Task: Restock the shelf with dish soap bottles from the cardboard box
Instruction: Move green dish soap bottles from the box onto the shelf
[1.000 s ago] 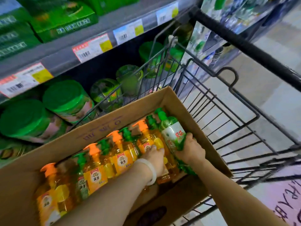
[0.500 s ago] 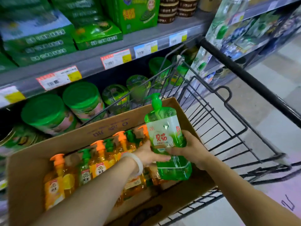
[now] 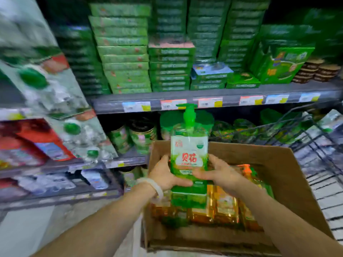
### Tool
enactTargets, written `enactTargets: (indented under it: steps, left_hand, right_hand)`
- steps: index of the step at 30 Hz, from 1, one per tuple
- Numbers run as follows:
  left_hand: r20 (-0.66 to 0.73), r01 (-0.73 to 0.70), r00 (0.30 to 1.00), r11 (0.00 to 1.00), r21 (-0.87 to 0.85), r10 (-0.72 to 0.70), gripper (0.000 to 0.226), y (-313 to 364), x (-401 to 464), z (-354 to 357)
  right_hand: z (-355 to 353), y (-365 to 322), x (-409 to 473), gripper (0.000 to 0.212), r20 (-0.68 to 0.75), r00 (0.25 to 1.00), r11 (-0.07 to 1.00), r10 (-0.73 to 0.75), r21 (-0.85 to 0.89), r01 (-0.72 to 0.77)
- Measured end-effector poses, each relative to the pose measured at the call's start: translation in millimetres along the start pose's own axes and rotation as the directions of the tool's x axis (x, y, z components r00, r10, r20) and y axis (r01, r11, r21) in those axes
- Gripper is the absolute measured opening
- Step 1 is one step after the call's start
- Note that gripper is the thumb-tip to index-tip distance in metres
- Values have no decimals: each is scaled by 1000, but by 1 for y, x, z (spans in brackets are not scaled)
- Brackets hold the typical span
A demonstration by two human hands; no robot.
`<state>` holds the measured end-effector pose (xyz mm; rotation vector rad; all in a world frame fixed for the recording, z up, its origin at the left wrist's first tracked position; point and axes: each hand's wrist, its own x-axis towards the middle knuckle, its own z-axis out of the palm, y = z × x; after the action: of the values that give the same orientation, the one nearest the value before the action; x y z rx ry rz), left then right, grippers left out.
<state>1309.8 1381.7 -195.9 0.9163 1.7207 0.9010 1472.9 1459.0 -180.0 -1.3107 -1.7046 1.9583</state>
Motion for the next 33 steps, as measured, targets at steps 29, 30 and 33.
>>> enactTargets:
  steps: [29,30,33]
  left_hand:
    - [-782,-183,611,940,-287,-120,59,-242,-401,-484]
    - [-786,-180,606,942,-284,-121,59,-248,-400,-499]
    - [-811,-180,573,946,-270,-123,64,-263,-391,-555]
  right_hand:
    - [682,-123,-35,51,717,664,874,-213,-164,458]
    - [698,-127,-28,51,723,656,866,-218,-166,471]
    - [747,-147,0,48,743,622,848,-248,-144,510]
